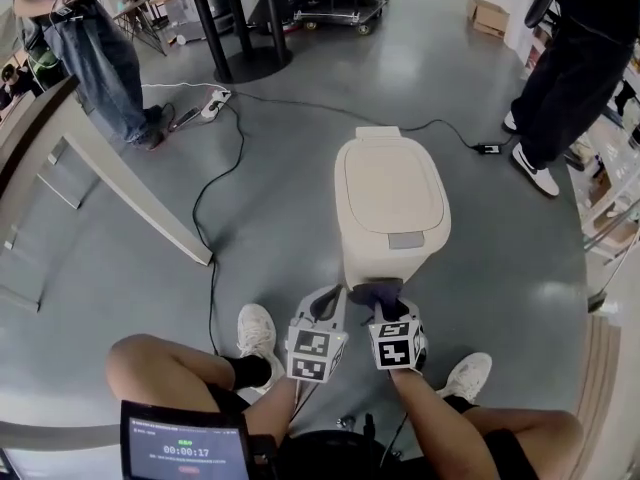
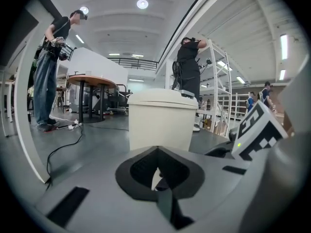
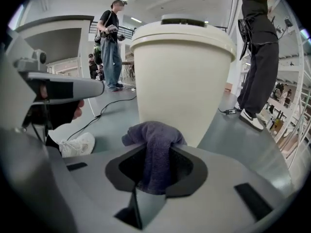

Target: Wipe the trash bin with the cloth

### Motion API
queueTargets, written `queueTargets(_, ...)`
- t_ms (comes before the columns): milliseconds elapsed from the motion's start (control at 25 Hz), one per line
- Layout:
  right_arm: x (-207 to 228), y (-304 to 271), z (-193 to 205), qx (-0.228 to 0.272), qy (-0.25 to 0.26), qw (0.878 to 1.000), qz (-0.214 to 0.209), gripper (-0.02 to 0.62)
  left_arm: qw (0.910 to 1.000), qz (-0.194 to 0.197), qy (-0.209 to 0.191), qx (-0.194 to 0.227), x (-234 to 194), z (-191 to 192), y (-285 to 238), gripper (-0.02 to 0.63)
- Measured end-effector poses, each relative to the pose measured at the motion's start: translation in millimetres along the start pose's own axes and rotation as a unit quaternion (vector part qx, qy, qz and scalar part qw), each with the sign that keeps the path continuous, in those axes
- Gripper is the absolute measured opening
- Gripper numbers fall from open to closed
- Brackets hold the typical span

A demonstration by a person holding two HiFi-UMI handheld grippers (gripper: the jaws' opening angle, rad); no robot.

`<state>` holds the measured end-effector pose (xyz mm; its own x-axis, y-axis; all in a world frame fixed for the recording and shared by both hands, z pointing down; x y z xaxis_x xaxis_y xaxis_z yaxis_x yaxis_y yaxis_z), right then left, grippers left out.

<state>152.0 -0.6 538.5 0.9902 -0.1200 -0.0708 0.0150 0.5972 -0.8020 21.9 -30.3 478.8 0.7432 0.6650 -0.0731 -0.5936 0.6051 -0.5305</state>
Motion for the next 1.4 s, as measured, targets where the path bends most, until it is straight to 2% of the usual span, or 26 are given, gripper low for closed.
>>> queueTargets(240,-43.3,-16.8,-15.1,-0.011,0.002,1.000,-0.023,0.094,0.9981,-0.003,0.058,0.021,-44.6,7.4,15.9,0.000)
queueTargets(360,-50.5,-22.1,-17.2,-0.013,0.021,1.000,-0.017,0.093,0.9985,-0.009,0.052,0.017,-49.4,10.8,17.3,0.000)
queueTargets(440,-50.5,-25.7,-15.5,-0.015,0.015,1.000,-0.014,0.093,0.9991,-0.008,0.041,0.010,-48.1,13.6,16.4,0.000)
queueTargets(560,-43.3,-30.7,-16.0,-0.019,0.000,1.000,-0.009,0.093,0.9997,-0.002,0.023,0.001,-42.5,17.4,10.4,0.000)
queueTargets(1000,-3.1,-24.5,-5.4,-0.019,-0.036,0.999,0.018,0.094,0.9983,0.046,0.004,-0.034,0.9,24.6,-21.6,0.000)
queueTargets(1200,22.6,-35.0,12.9,-0.015,-0.041,0.999,0.033,0.093,0.9967,0.066,0.031,-0.036,23.3,31.1,-47.7,0.000)
queueTargets(1400,42.6,-37.2,16.2,-0.003,-0.030,0.999,0.036,0.094,0.9955,0.081,0.022,-0.043,48.4,28.7,-68.6,0.000)
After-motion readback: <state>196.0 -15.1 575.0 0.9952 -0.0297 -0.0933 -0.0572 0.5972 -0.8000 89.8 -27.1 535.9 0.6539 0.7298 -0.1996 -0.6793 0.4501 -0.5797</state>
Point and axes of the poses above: the fingertips, and each gripper's own axes: y backward along the fingers, x to its right, z out of its underside, the point moved 6 cm from there along y, backward along the fingers, and after that the axes turned 12 degrees about -x, right-handed, at the moved point
